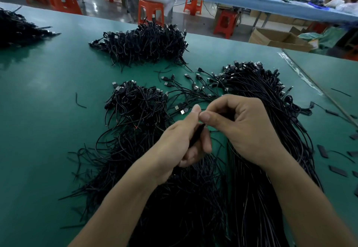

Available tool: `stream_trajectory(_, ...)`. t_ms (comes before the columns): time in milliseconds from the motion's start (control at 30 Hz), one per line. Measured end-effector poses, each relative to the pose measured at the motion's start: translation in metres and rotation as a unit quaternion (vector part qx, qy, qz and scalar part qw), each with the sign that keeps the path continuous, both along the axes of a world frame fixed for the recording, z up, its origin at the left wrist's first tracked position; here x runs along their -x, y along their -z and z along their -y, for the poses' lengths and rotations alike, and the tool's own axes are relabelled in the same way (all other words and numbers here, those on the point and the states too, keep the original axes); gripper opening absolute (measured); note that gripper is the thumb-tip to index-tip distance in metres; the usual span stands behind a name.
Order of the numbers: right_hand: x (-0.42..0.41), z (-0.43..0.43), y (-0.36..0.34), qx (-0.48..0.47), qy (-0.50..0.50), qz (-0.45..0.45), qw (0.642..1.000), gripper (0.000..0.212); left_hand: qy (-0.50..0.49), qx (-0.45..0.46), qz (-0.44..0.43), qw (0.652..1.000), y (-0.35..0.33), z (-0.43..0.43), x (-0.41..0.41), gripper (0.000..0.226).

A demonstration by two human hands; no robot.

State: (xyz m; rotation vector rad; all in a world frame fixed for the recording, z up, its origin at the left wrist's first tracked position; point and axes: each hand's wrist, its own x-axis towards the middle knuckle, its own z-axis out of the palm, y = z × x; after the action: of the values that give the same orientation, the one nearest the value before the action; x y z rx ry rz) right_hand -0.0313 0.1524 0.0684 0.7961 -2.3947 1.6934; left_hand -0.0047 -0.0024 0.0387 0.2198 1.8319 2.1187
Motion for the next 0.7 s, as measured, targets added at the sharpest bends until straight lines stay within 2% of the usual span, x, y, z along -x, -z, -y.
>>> stream_trajectory(133,0.001,0.001,0.003,-0.004,0.043,0.005,0.999,0.016,0.022,-0.125,0.019,0.992,-0.004,0.004,0.001,0.057)
stream_trajectory(267,-0.001,-0.003,0.007,-0.048,0.043,0.051,0.997,0.032,0.068,-0.278,-0.013,0.958,-0.007,0.013,0.002,0.047)
stream_trajectory(367,-0.008,-0.001,0.012,-0.068,0.032,0.059,0.995,0.04,0.048,-0.345,-0.022,0.937,-0.01,0.012,0.001,0.04)
stream_trajectory(467,-0.017,0.006,0.014,-0.135,0.023,0.065,0.988,0.037,-0.005,-0.397,-0.017,0.918,-0.006,0.005,0.004,0.041)
stream_trajectory(567,-0.021,0.011,0.016,-0.203,0.01,0.051,0.978,0.038,-0.113,-0.333,-0.075,0.933,0.003,-0.002,0.009,0.041)
stream_trajectory(700,-0.021,0.007,0.017,-0.264,0.002,0.085,0.961,0.03,-0.239,-0.137,-0.215,0.937,0.02,-0.008,0.014,0.032)
